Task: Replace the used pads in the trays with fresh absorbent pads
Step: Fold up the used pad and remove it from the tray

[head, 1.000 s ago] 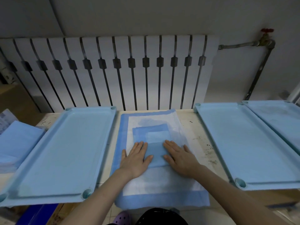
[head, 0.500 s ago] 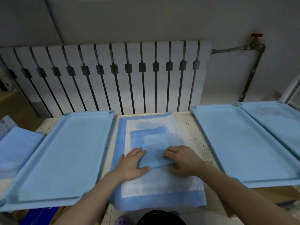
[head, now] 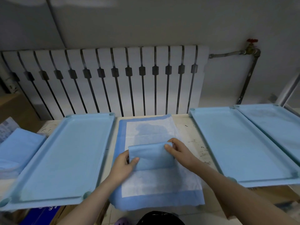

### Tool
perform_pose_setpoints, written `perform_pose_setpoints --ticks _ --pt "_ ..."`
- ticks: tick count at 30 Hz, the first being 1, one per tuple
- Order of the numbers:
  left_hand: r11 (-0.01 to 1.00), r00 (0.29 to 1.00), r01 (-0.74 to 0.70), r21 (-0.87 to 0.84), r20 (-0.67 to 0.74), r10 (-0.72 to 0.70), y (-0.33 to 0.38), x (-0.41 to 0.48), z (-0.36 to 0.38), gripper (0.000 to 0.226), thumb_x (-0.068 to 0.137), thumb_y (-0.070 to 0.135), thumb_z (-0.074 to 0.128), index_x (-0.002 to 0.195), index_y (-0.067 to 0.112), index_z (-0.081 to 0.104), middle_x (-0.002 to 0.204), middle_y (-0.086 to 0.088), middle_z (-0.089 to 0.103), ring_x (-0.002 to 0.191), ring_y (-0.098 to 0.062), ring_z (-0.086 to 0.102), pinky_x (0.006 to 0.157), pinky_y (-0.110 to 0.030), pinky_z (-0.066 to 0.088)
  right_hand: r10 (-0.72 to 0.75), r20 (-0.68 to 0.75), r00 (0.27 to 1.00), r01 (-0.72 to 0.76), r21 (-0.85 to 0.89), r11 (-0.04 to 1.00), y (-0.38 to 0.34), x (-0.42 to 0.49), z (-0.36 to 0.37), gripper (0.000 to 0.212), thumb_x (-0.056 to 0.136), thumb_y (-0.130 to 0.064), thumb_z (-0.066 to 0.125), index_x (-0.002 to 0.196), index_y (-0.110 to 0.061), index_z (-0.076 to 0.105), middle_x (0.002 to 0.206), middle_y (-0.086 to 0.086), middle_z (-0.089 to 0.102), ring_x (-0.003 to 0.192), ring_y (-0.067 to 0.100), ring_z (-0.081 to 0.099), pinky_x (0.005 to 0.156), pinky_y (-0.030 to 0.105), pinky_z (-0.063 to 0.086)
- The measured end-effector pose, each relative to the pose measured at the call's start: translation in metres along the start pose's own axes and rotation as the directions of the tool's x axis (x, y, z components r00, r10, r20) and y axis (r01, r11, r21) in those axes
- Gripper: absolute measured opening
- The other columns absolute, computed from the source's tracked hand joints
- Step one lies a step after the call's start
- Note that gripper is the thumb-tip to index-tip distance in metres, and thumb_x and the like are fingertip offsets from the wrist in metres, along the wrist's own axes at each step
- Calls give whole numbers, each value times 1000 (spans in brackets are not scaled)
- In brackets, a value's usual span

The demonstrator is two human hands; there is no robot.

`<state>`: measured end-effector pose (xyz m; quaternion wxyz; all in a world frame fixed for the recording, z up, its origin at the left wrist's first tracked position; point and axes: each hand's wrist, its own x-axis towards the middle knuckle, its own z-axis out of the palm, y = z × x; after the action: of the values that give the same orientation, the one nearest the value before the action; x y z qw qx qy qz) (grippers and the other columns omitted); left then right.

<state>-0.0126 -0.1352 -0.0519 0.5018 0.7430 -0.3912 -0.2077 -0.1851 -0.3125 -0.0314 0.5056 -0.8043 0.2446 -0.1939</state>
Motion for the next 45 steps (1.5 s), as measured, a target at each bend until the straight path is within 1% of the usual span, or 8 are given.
perform_pose_setpoints --ticks 6,11,15,18,26,32,41,45 --pt "985 981 152 85 -138 -139 4 8 12 10 88 23 65 82 19 57 86 -9 67 82 -27 62 67 -29 46 163 -136 977 -196 -288 937 10 5 15 37 94 -29 55 65 -20 32 63 -5 37 57 6 35 52 22 27" --pt "946 967 198 256 -212 -145 1 18 18 30 87 15 64 111 4 50 102 -13 60 98 -32 59 74 -29 41 210 -211 955 -275 -360 891 13 11 28 15 95 -26 50 87 -16 45 69 -4 45 68 16 49 52 21 31" --pt "836 995 -7 549 -75 58 -1 12 20 53 89 38 47 137 15 47 139 -10 45 127 -28 44 103 -37 38 102 -280 954 -233 -488 841 13 8 32 38 89 -17 49 126 -13 41 116 5 50 101 25 54 79 35 46" --pt "734 993 -50 677 112 -36 -2 10 24 62 86 51 21 140 31 43 152 3 33 142 -16 25 113 -38 26 -112 -63 992 41 -672 740 11 11 38 55 90 -29 24 144 -21 34 152 0 31 138 20 31 111 38 28" --pt "681 981 4 732 130 -146 -4 12 17 50 98 48 34 146 34 31 157 9 19 145 -14 16 115 -46 19 204 86 975 -62 -779 624 34 16 23 65 98 -54 16 152 -19 6 160 -5 3 147 13 2 117 50 3" --pt "665 979 -202 719 163 121 12 9 17 56 79 31 42 132 18 52 141 -1 46 131 -23 42 108 -30 32 -87 0 996 60 -720 691 23 2 3 44 88 -17 46 131 -13 49 134 4 50 122 24 48 97 30 38" --pt "545 975 -175 820 223 -21 34 15 37 52 78 37 58 128 30 47 125 6 48 116 -21 49 95 -33 38 -329 170 929 309 -844 438 19 -2 11 28 68 -30 38 77 -24 64 66 -6 61 47 16 57 41 18 35" --pt "592 981 -193 783 153 118 39 19 39 42 77 19 53 118 30 57 114 5 60 103 -22 58 84 -30 45 -362 106 926 303 -780 547 -2 2 12 51 78 -36 19 94 -19 65 83 1 65 71 21 61 57 27 38"
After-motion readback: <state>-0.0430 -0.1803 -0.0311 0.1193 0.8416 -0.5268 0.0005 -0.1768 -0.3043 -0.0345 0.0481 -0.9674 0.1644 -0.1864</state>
